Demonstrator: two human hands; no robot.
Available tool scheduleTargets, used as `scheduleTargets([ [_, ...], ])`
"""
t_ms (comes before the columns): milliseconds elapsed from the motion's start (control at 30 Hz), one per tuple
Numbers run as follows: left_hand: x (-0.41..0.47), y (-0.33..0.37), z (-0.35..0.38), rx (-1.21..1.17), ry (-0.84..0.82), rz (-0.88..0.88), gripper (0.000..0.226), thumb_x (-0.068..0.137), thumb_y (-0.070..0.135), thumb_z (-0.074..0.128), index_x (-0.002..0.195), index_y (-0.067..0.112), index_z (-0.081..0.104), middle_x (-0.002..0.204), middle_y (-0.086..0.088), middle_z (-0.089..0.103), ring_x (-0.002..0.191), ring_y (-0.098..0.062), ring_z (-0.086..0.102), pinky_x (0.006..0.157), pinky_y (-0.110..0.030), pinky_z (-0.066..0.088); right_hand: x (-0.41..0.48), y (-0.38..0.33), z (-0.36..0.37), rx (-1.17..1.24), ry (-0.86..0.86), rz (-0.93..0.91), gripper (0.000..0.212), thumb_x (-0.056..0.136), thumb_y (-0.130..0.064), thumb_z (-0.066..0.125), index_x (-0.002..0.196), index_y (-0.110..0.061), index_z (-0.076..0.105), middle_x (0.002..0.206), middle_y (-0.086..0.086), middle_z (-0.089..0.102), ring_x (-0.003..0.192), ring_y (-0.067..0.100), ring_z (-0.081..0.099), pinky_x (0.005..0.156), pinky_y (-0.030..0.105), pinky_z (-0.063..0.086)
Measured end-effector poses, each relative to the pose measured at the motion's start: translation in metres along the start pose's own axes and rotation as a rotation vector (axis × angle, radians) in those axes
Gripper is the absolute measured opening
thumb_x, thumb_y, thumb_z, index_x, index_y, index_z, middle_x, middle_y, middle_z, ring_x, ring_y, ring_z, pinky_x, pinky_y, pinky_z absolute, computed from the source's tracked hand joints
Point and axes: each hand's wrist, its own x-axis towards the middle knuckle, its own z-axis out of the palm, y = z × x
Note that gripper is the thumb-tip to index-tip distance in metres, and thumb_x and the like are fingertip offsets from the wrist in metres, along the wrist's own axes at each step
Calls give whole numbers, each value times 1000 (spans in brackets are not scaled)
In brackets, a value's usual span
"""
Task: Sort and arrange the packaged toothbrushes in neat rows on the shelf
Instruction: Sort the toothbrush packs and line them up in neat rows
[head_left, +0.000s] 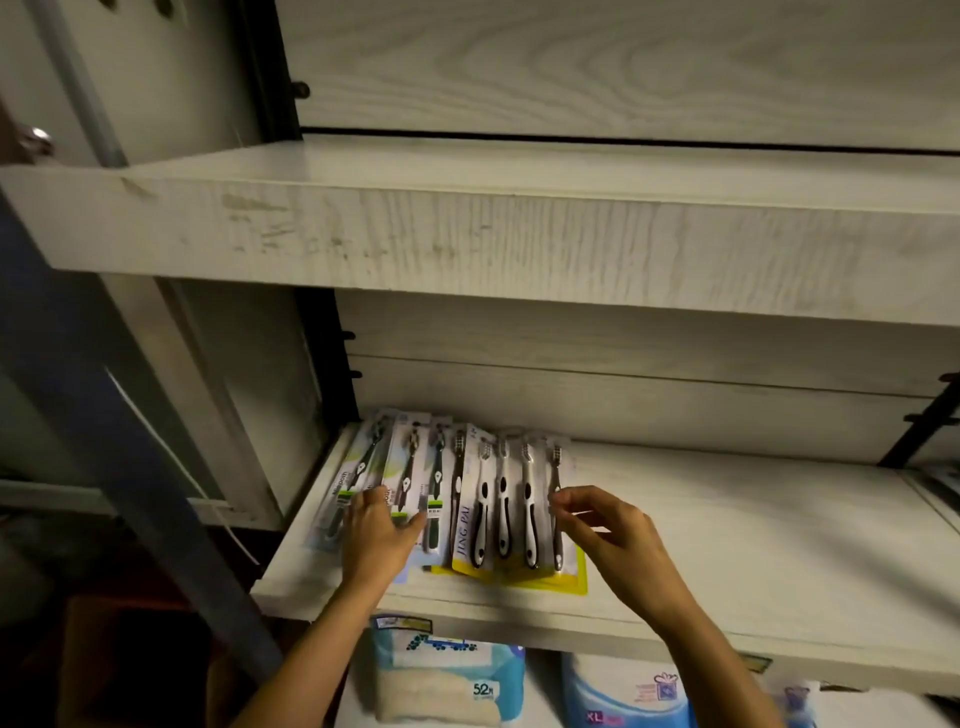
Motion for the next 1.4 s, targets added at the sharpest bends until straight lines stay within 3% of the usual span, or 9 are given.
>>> scheduleTargets([
  [200, 15, -5, 12, 183, -19, -55, 73, 73, 32, 75, 132, 5, 40, 138, -18, 40, 129, -32, 35, 103, -38, 35, 1, 0, 1, -41, -44, -4, 18, 92, -20, 58, 92, -38, 62, 96, -18, 66, 88, -5, 61, 73, 10, 50],
  [400, 11, 1, 3, -70, 63, -15, 69, 66, 11, 79, 124, 2, 44, 125, -20, 50, 115, -36, 48, 89, -42, 45, 3, 3, 4, -61, -50, 7, 16, 91, -21, 58, 94, -35, 64, 96, -18, 67, 87, -3, 62, 74, 15, 52],
  [467, -4, 7, -4, -260, 67, 64, 64, 65, 4, 78, 120, 7, 46, 114, -11, 56, 105, -30, 54, 77, -30, 50, 5, 4, 8, -41, -54, 17, 15, 91, -21, 59, 96, -34, 64, 95, -16, 67, 86, -2, 62, 72, 14, 51],
  [633, -63, 44, -11, -764, -201, 109, 60, 71, -10, 70, 114, 23, 43, 107, 2, 58, 94, -11, 60, 69, -11, 51, 8, 2, 31, 152, -98, 152, 22, 90, -27, 60, 112, -26, 60, 99, -1, 68, 88, 10, 66, 67, 17, 53],
  [767, -86, 64, -7, -863, -306, 91, 64, 75, -11, 66, 118, 29, 39, 112, 5, 57, 97, -7, 60, 67, -12, 51, 7, -1, 47, 300, -202, 216, 32, 79, -40, 69, 105, -24, 61, 94, 3, 71, 86, 21, 69, 76, 34, 58],
  [900, -99, 67, 0, -841, -402, 85, 64, 75, -4, 69, 119, 31, 39, 110, 3, 58, 95, -14, 63, 65, -17, 53, 5, 5, 47, 281, -146, 225, 24, 85, -19, 67, 106, -13, 57, 93, 5, 71, 83, 18, 70, 72, 35, 59],
  [1067, -69, 49, 3, -490, -254, 97, 14, 79, 25, 64, 91, 19, 58, 91, -3, 62, 83, -18, 60, 71, -23, 49, 2, 14, 21, 323, -37, 336, 20, 87, -15, 61, 105, -12, 54, 94, 8, 68, 81, 18, 70, 63, 24, 56],
  [1267, -17, 68, 21, 274, -184, 127, 54, 83, 45, 60, 123, 10, 48, 126, -8, 52, 118, -24, 48, 93, -32, 42, -3, 17, 11, 276, -22, 331, 16, 88, -20, 60, 103, -21, 52, 96, 8, 66, 83, 16, 69, 62, 22, 56],
  [1400, -13, 78, 31, 469, -211, 141, 57, 80, 30, 65, 126, 8, 42, 132, -12, 45, 121, -27, 45, 95, -32, 41, -6, 20, 8, 253, -12, 321, 18, 88, -21, 62, 103, -21, 53, 94, 8, 68, 82, 18, 69, 68, 27, 58],
])
